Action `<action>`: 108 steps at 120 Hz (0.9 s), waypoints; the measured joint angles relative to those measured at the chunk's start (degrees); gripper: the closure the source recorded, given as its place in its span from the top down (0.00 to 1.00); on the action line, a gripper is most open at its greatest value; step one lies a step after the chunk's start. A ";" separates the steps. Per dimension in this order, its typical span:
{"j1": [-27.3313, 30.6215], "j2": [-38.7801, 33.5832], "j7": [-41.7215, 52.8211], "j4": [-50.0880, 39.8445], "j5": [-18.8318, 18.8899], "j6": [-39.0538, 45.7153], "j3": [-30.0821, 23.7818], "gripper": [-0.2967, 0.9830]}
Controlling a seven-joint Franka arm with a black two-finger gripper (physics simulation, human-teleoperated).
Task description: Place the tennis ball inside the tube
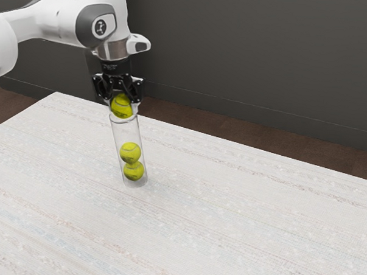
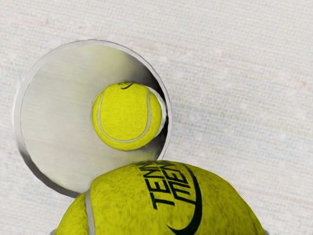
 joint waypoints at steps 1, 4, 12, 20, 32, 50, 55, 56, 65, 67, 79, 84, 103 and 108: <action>0.10 0.15 0.05 0.18 -0.05 -0.19 -0.02 0.55; 0.41 0.58 0.21 0.74 -0.18 -0.72 -0.06 0.55; 0.88 2.07 0.63 2.50 -0.40 -1.89 -0.08 0.55; 2.04 3.17 1.21 3.71 -0.54 -2.68 -0.06 0.55; 4.09 5.89 2.47 6.91 -0.70 -3.48 -0.06 0.55; 5.57 9.52 4.63 10.73 -1.02 -3.93 -0.13 0.56; 5.74 10.31 5.24 11.29 -1.24 -3.84 -0.13 0.57; 5.80 10.43 5.35 11.36 -1.31 -3.82 -0.13 0.58; 6.03 10.95 6.33 11.58 -1.81 -3.31 -0.14 0.63; 6.05 11.00 6.53 11.54 -1.89 -3.15 -0.16 0.64; 5.99 9.55 7.60 10.31 -2.18 -1.97 -0.55 0.69; 5.72 6.97 7.96 8.12 -2.25 -1.08 -0.61 0.70; 2.25 -8.26 9.07 -4.07 -1.76 1.87 -0.62 0.74; 1.32 -11.12 9.33 -6.06 -0.79 2.22 -0.60 0.74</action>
